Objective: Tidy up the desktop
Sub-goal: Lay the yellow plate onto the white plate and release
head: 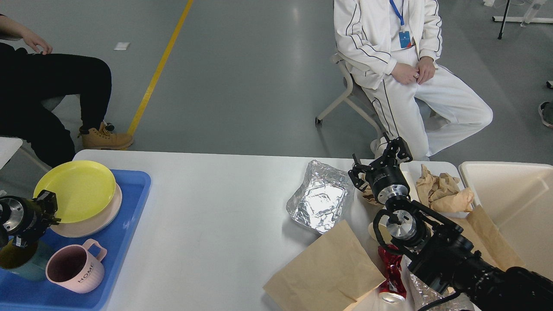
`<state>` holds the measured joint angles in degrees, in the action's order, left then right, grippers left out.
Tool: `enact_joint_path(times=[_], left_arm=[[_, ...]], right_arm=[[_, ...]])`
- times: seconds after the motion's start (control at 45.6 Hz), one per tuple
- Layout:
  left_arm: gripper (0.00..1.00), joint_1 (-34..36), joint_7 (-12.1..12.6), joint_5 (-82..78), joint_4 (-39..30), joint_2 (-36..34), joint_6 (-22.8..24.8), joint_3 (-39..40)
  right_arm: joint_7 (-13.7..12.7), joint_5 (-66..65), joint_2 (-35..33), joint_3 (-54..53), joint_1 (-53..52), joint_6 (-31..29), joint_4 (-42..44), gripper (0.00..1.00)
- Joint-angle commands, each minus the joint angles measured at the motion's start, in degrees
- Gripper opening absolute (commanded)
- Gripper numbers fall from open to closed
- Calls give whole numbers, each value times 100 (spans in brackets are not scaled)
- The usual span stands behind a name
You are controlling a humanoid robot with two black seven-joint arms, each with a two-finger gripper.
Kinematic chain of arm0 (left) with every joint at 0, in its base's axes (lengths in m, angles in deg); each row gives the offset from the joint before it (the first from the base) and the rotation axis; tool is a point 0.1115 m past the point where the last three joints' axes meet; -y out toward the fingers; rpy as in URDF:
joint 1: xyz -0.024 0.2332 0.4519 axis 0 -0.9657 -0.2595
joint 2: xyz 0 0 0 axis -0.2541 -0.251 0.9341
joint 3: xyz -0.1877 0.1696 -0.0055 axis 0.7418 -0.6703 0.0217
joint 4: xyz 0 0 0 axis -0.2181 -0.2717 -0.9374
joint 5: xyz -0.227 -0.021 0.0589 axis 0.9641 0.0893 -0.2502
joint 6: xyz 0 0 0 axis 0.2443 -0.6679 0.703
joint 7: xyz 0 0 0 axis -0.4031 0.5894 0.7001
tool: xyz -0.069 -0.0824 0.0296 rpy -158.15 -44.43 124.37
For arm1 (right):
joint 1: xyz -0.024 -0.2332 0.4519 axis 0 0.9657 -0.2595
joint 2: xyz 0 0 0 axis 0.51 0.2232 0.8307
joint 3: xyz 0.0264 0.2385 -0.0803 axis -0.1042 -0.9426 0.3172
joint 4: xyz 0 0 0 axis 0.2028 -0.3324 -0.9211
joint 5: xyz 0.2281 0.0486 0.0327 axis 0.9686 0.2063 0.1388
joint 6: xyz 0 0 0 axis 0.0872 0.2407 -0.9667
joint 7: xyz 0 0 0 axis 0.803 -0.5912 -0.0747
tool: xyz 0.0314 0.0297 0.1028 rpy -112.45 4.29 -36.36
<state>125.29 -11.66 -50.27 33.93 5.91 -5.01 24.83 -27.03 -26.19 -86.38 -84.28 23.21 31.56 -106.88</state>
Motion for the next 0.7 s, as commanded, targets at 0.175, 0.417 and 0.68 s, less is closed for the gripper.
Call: enact_joint_path(times=[0.175, 0.417, 0.68], left_arm=[[8, -237, 2, -11, -2, 97, 2, -20], [11, -263, 2, -11, -2, 105, 2, -20], [37, -228, -7, -28, -2, 97, -103, -73]], right_arm=[[6, 0, 0, 0, 0, -6, -3, 100], [6, 0, 0, 0, 0, -6, -3, 100], [-3, 0, 0, 0, 0, -6, -3, 100]])
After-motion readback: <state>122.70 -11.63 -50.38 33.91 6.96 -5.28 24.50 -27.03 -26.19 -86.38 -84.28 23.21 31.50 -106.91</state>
